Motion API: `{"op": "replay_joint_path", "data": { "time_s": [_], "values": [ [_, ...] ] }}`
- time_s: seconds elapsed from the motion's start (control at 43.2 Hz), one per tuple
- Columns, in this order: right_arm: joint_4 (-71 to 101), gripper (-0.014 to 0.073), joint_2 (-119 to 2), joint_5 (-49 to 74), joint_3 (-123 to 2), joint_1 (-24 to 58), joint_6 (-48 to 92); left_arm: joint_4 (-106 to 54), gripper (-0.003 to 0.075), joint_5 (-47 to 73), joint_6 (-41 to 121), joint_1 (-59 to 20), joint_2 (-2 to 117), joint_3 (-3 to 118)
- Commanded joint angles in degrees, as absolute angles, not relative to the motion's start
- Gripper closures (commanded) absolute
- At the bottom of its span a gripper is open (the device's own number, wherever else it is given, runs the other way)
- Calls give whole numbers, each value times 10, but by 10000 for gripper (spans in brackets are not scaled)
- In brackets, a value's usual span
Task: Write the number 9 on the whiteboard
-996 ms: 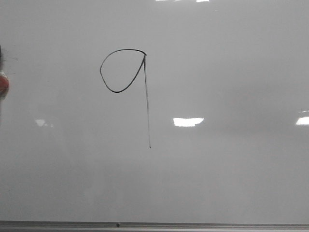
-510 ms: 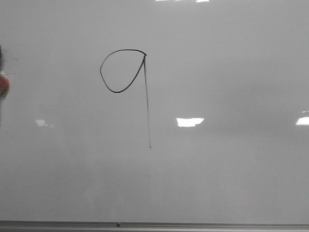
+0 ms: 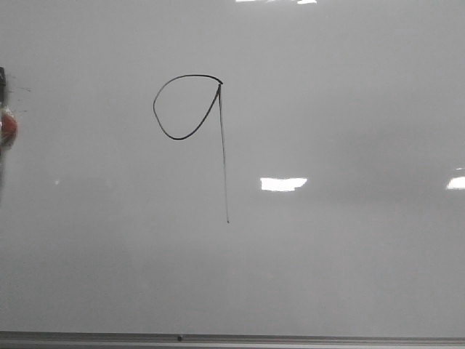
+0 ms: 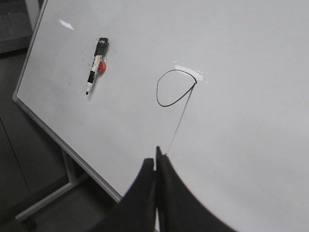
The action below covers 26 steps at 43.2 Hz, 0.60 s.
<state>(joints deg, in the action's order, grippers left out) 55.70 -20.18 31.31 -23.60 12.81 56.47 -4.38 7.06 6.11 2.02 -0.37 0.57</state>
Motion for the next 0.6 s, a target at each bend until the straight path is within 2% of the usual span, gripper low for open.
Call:
{"op": "replay_joint_path", "data": {
  "time_s": [0.0,0.579],
  "values": [
    [579,662,-206,291,-249,125,566,-43,739,24,54,23,-13,-2],
    [579,662,-206,291,-249,125,566,-43,739,42,54,22,-15,-5]
  ]
}}
